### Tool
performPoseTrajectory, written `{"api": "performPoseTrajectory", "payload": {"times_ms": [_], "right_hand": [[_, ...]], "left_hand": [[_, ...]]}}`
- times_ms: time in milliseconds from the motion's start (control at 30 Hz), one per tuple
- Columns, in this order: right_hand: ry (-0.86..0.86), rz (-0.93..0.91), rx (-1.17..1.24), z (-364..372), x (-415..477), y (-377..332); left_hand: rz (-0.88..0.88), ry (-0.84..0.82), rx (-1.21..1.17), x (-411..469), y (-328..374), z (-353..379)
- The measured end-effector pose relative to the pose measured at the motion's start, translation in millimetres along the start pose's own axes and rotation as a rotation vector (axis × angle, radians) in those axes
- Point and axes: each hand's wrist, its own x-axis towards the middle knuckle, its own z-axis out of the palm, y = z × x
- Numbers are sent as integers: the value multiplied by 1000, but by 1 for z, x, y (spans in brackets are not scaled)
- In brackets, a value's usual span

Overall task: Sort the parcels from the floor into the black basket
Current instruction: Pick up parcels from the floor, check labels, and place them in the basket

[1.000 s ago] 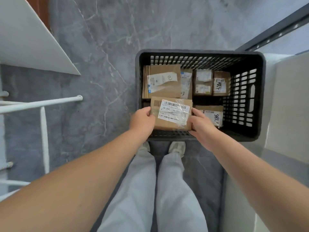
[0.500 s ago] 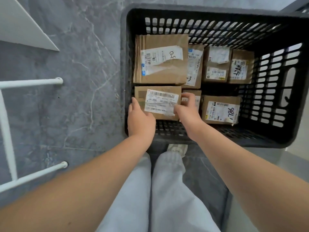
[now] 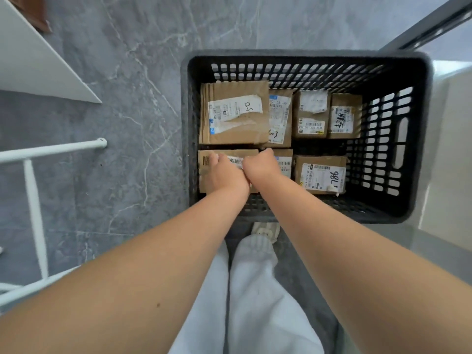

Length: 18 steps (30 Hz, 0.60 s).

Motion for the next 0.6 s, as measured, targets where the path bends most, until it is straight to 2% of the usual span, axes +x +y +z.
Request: {"api": "performPoseTrajectory", "payload": {"times_ms": [67,167,300,367,467,600], "right_hand": [[40,-75,-23,-10,-26,-11],[67,-217,-84,-41,-69,-30],[255,-448,-530,-116,-154,-65],[354,-541,-645,-157,-205,-81],[472,-663,-624,-215,-289,-111],[648,-850,-553,-287,-409,-158]], "left_hand": [[114,16,88,-15,4,-16],[217,59,98,-50,24,-60],[429,175,156,-118,61,-143],[512,230,170,-165,80,-190],[660,339,186,-244,107,-259],[867,571,156,-337,147,-350]]}}
